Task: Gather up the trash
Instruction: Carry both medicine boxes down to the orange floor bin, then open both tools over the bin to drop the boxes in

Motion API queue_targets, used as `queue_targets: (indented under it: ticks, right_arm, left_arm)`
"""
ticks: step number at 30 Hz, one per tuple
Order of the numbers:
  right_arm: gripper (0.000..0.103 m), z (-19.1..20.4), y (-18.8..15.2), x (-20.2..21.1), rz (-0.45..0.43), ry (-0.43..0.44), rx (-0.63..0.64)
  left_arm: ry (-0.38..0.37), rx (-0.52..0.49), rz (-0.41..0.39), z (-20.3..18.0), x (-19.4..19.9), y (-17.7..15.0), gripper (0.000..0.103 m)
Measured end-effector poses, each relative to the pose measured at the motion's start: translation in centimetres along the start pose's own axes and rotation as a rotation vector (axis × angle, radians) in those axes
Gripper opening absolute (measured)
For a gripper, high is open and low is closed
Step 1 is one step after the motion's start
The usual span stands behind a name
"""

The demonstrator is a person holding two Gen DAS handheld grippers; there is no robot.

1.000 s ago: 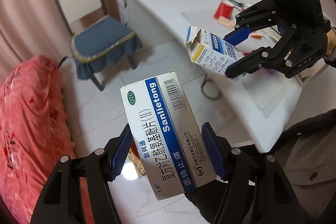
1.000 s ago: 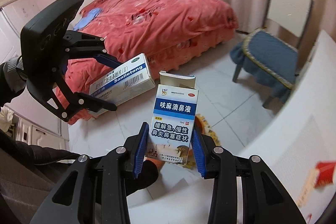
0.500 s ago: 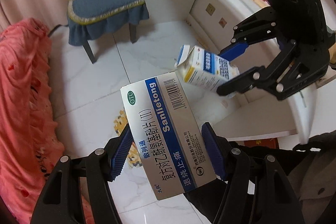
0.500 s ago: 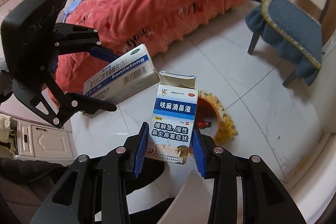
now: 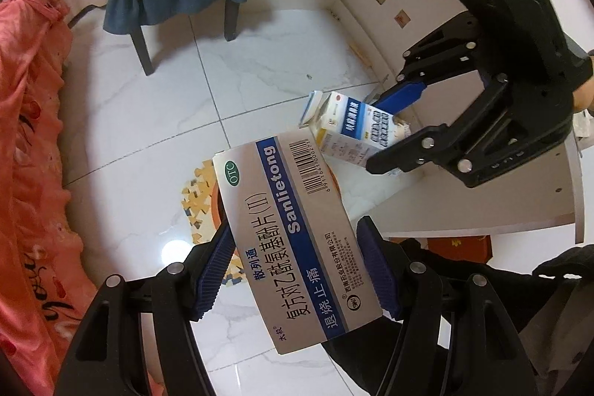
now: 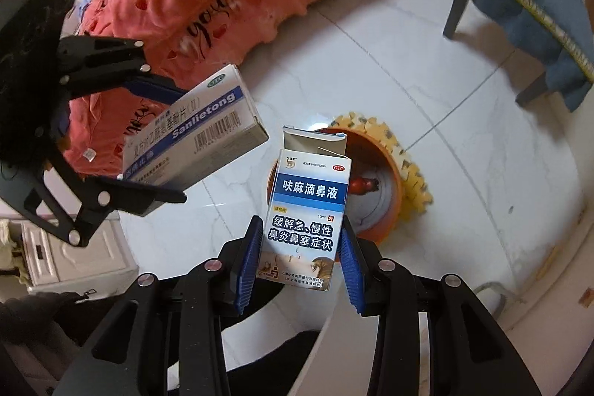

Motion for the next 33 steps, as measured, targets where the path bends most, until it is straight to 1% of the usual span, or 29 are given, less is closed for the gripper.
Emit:
queue_targets:
  ticks: [5,8,10,11,12,16,18,21,23,26,29,33]
  right_arm:
    - [0.044,-1.4,-0.1,-1.6,0.023,0.009,-0.086]
    - [0.054,-1.4,-0.2,-1.9,0.037,-0.004,-0.083]
    - [0.054,-1.4,-0.1,-2.0,0.033,-0.007,-0.089]
    - [0.054,-1.3,-0.1,-1.9,0.031,-0.005,-0.092]
    - [0.054,-1.3,-0.1,-1.8,0.028,-0.006,-0.092]
    - [0.054,-0.6,0.0,-0.7,0.016,-0.012,-0.078]
    - [0.054,-0.2,0.0,0.3,0.003,-0.011,-0.069]
    - [0.054,0.7,-0.1,2.2,-0.028,-0.001,-0.065]
    - [0.054,1.2,-0.2,3.9,-0.057,0.014,-0.072]
    - [0.054,2.1,-0.8,6.5,-0.099,0.019,-0.064]
    - [0.058,3.0,-1.7,9.1,-0.137,0.026,-0.062]
    - [0.058,4.1,-3.1,12.8,-0.189,0.000,-0.041]
  left_arm:
    - [0.011,-0.010,0.008,0.0,-1.1,0.3,0.069]
    - [0.013,-0.011,0.010,-0.2,-1.6,0.5,0.069]
    - [0.015,-0.014,0.014,-0.3,-1.8,0.4,0.070]
    - [0.019,-0.015,0.018,-0.3,-2.0,0.4,0.073]
    - [0.021,-0.017,0.017,-0.4,-2.0,0.4,0.075]
    - [0.011,-0.017,0.009,-0.8,-1.3,0.4,0.075]
    - [0.009,-0.017,-0.002,-1.1,-0.7,0.6,0.075]
    - [0.029,-0.036,-0.005,-1.8,0.5,0.8,0.075]
    - [0.045,-0.048,-0.018,-2.3,1.4,0.9,0.075]
    - [0.047,-0.052,-0.029,-3.2,2.9,1.3,0.075]
    - [0.073,-0.072,-0.053,-4.5,4.9,1.9,0.075]
    - [0.088,-0.085,-0.086,-6.2,7.1,2.5,0.075]
Point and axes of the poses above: each gripper's, at about its wrist camera, not at the fingertips, and x roughly against the way its jaws point, z to its left, y to its top, the point moved 6 cm from there along -x, roughly the way its jaws point, and after that the axes turned 6 degrees about x, right-handed, at the moved point
